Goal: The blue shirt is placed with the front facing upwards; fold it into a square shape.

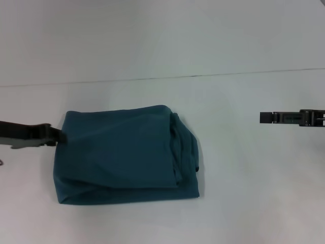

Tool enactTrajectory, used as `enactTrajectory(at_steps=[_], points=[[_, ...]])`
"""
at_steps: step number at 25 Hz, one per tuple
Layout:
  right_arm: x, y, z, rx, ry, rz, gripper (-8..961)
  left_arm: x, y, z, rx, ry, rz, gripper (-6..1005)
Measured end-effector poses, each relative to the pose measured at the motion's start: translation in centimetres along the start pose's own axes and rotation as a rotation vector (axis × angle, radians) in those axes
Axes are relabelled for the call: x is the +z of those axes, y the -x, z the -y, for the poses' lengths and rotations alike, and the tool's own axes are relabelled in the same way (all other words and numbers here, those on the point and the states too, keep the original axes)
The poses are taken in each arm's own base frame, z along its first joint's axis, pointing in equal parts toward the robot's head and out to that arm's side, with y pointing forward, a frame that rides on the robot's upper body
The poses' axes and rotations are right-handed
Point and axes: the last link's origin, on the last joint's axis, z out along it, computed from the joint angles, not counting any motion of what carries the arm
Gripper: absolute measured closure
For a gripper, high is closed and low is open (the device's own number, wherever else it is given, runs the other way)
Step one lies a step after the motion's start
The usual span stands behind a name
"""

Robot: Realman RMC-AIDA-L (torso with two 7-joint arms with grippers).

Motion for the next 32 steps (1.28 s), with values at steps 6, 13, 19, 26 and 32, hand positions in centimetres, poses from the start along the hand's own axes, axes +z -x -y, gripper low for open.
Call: enactTrajectory(at_steps=[6,13,19,26,32], points=[[0.0,0.1,0.0,-0.001,0.001,0.001,11,-3.0,0.8,0.4,-0.091,0.094,-0.119,622],[0.1,0.2,0.0,-0.006,-0.001,0.001,11,-2.6,3.6,-0.9,-0.359,0.415,-0.16,402],[0.4,0.0,-0.2,-0.003,0.005,0.0,11,0.6,5.7,-1.3,-0.494,0.485,-0.137,203],[0.4,-0.2,-0.1,0.005,0.007,-0.002,9,2.6,7.6,-1.0,-0.499,0.415,-0.07,52],[0.4,-0.2,-0.2,0.005,0.012,-0.005,10,0.2,7.5,-1.1,-0.407,0.505,-0.086,52]])
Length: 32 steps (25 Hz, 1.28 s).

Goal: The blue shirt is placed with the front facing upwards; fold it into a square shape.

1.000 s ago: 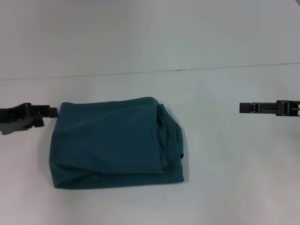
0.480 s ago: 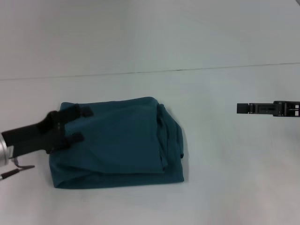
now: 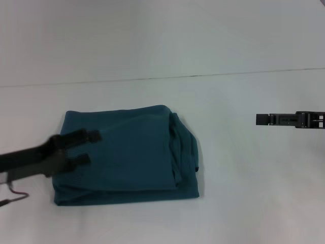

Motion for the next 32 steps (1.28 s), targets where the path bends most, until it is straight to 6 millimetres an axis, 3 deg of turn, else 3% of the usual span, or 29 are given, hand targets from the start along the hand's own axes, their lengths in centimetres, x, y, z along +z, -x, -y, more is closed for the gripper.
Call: enactTrajectory(at_steps=[5,10,18,24,32], points=[[1.1,-0.9,-1.0,-0.113,0.052,-0.038,10,-4.3,1.0,-2.3,0.33,0.155,0.052,52],[4.9,-4.3,-3.8,-0.325,0.195,-0.099,10,-6.1,4.2,-1.7,0.665,0.204,0.15,52],[10.0,-6.9,-6.4,-0.343,0.338,-0.191,11,-6.0,5.9,-0.1,0.79,0.174,0.171,52],[11.2,-7.7,-7.3,-0.353,0.382,-0.238,9,-5.2,6.1,0.2,0.826,0.148,0.225,52],[11.6,-8.4,-7.1,-0.32,0.373,-0.246,9,-3.1,6.2,0.6,0.81,0.107,0.249,52]])
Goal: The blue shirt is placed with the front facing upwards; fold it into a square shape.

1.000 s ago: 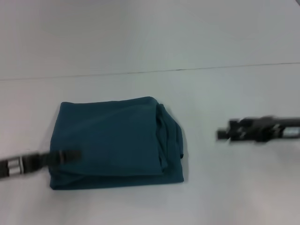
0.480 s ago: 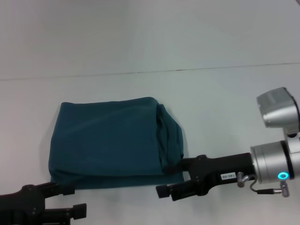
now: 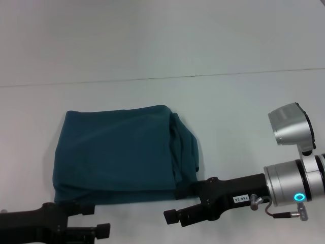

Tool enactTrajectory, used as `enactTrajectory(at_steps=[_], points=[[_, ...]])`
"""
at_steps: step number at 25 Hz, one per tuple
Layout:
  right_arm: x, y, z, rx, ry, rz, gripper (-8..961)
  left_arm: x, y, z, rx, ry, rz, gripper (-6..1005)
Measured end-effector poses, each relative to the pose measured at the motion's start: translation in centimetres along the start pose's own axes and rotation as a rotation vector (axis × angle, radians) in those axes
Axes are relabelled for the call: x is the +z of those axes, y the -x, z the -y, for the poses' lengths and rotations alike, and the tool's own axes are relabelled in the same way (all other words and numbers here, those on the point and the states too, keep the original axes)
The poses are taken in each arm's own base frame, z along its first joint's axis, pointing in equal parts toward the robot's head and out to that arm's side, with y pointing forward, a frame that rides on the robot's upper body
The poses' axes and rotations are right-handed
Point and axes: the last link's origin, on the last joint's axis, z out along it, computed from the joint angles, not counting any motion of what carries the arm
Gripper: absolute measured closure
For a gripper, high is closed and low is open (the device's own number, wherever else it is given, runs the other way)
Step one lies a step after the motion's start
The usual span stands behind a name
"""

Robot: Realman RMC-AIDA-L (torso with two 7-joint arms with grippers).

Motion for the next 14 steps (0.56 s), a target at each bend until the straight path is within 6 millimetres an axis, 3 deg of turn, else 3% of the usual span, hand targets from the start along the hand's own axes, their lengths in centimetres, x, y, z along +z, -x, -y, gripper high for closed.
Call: enactTrajectory(at_steps=[14], points=[[-0.46,-0.87,0.07,0.032,-0.01,0.025,9,0.98,-0.98,-0.04,0.013,0.027,-0.006,52]])
